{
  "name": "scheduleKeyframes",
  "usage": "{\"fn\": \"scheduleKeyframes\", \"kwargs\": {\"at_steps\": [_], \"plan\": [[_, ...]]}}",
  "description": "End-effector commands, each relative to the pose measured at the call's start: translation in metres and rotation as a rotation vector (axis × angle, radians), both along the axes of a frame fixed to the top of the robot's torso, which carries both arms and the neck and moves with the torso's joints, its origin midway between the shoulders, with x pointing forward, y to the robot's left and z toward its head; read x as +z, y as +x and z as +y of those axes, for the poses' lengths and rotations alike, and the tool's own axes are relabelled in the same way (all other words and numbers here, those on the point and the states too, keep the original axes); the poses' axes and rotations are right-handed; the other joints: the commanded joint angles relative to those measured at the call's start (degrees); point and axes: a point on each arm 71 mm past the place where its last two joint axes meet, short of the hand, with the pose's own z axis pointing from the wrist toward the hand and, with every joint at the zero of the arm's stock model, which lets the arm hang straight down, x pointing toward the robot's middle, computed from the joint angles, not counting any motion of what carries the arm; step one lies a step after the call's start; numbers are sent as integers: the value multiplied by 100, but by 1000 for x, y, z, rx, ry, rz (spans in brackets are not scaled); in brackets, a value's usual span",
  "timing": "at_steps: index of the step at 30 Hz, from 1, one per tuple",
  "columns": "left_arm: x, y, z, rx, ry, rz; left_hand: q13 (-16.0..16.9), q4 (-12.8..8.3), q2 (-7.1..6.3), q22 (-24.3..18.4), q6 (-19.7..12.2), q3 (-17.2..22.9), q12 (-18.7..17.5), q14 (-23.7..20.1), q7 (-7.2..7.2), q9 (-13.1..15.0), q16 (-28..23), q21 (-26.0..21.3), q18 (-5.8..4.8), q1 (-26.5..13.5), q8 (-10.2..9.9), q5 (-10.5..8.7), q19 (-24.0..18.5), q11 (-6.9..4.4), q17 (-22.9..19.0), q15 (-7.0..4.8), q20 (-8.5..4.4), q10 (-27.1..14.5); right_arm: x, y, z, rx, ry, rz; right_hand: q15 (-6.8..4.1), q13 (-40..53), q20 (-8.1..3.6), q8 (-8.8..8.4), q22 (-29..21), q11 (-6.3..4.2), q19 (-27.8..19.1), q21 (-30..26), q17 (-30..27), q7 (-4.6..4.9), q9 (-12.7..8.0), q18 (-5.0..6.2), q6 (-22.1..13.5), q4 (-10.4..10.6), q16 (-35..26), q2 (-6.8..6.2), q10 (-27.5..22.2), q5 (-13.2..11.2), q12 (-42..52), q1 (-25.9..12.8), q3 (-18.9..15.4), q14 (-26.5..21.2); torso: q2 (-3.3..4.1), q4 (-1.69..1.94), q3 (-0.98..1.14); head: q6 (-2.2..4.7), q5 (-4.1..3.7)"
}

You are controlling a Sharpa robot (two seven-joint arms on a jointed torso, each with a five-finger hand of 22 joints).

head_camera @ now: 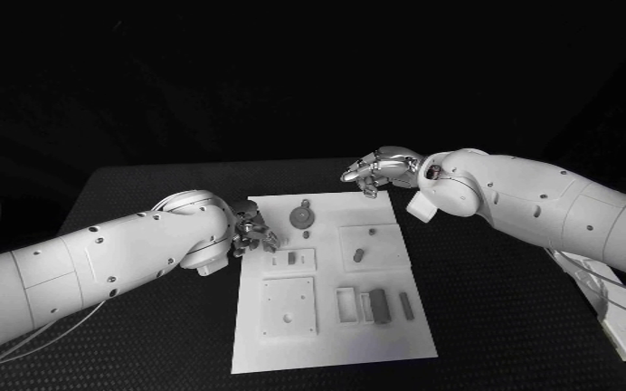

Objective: Assemble the parts on the task board

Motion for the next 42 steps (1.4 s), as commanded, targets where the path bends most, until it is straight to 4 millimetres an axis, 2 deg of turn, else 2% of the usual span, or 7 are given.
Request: {"fn": "scheduleKeyframes", "kwargs": {"at_steps": [1,13,19,34,42], "plan": [[0,-1,1,13,8,-38,7,-221,40,134,-10,248,39,202,-32,179,29,32,201,30,778,32,184,-173,8,-258,-138,215,0,-1,1,12,5,-3,-3,-6,23,-24,-2,0,35,-39,-8,39,-8,75,-12,24,29,14,-36,-33,26,-21,-1,-38,-1,-6,6,-18,3],[-12,-8,-1,0,27,-19,11,-244,43,132,-30,268,41,199,-34,173,30,47,200,51,794,48,181,-177,8,-270,-144,202,0,-1,0,12,6,-3,-3,-7,23,-24,-2,0,35,-40,-8,39,-8,75,-12,25,29,14,-36,-33,27,-22,-1,-38,2,-13,4,-37,12],[-17,-10,-3,-9,33,-16,11,-245,46,131,-34,269,41,198,-34,171,30,50,198,50,797,48,180,-177,8,-272,-144,200,0,-1,0,12,6,-3,-3,-8,23,-24,-2,0,35,-40,-9,39,-8,75,-12,25,29,14,-36,-33,27,-22,-1,-38,3,-11,3,-26,5],[-22,-12,-8,-40,66,-57,12,-246,44,130,-40,269,42,198,-33,168,30,57,195,46,805,44,179,-178,7,-276,-144,196,0,-1,0,11,5,-3,-3,-9,23,-23,-1,0,36,-41,-10,39,-9,75,-12,24,30,15,-36,-33,28,-21,-1,-38,4,-9,0,-71,-16],[-22,-11,-7,-38,73,-62,13,-245,44,129,-42,269,43,199,-34,166,30,61,193,43,811,43,179,-179,7,-278,-145,195,0,-1,0,12,6,-3,-3,-10,23,-23,-1,0,36,-41,-10,39,-9,75,-12,23,30,16,-36,-33,29,-21,-1,-38,4,-13,3,-42,-28]]}}
